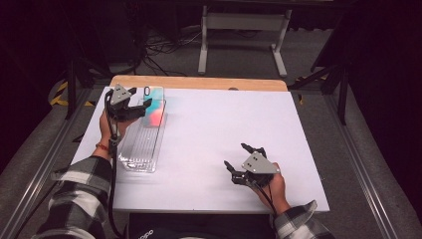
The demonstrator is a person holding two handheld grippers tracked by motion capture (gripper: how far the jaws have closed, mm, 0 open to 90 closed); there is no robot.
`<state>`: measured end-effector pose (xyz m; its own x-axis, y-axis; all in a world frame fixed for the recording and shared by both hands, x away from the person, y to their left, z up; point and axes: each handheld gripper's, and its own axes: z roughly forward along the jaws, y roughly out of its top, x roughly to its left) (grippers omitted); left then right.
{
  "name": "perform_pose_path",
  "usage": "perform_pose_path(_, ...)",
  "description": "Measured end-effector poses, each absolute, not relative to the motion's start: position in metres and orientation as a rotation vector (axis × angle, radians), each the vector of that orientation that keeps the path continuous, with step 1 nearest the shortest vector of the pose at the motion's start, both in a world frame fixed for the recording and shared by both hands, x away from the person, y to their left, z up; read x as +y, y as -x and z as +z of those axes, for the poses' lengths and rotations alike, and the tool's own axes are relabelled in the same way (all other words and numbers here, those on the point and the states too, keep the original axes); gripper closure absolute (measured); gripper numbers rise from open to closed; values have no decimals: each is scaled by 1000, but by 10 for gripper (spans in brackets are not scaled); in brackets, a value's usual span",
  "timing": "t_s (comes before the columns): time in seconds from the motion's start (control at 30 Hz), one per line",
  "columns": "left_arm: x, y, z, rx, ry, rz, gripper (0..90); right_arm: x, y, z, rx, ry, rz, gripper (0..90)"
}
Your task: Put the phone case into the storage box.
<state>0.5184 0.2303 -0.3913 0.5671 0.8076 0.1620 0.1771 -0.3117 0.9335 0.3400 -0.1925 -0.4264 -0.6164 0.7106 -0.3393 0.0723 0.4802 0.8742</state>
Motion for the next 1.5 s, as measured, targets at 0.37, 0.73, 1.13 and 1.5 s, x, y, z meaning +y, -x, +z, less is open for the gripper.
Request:
perform_pose_path(0.37, 228, -507, -387, 763, -1803, 751, 220, -191, -338, -426, 2007, -638, 1148, 238)
perform_pose_path(0.73, 229, -491, -388, 732, -1788, 742, 210, -191, -338, -425, 2000, -637, 1148, 235)
perform_pose_path(1.13, 232, -482, -386, 713, -1767, 717, 214, -191, -338, -425, 1999, -637, 1148, 235)
perform_pose_path(1.5, 228, -468, -382, 671, -1775, 716, 209, -191, -339, -425, 1996, -639, 1152, 235)
